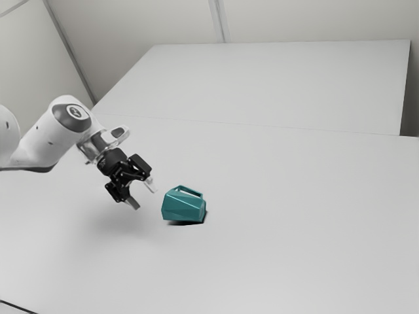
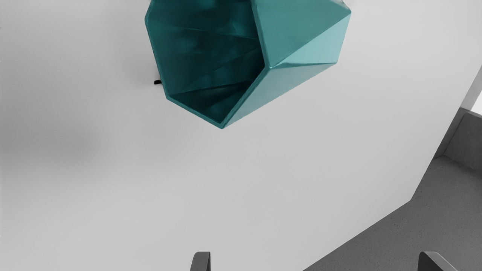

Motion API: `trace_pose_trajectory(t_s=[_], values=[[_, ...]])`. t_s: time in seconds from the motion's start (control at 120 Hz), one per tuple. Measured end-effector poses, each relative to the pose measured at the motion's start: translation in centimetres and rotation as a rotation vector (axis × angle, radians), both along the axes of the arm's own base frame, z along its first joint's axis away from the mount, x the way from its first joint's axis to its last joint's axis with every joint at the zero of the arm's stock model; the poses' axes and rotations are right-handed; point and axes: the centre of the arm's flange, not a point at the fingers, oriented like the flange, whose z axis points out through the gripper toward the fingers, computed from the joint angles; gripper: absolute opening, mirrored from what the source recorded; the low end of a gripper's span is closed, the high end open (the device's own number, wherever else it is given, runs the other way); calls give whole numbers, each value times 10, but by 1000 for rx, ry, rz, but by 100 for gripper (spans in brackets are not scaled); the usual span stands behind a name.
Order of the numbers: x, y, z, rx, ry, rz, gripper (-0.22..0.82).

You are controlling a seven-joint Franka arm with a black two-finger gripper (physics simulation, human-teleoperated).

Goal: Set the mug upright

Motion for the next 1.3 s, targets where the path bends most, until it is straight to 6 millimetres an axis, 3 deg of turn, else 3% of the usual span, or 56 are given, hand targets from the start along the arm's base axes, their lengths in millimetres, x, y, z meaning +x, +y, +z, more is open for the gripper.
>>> trace_pose_trajectory(t_s=[0.425,0.775,1.125,1.3], values=[[27,12,-10,11,-152,-2,60],[53,1,-43,-36,-240,16,60],[57,0,-61,-79,-307,30,60],[56,-11,-67,-115,-322,27,60]])
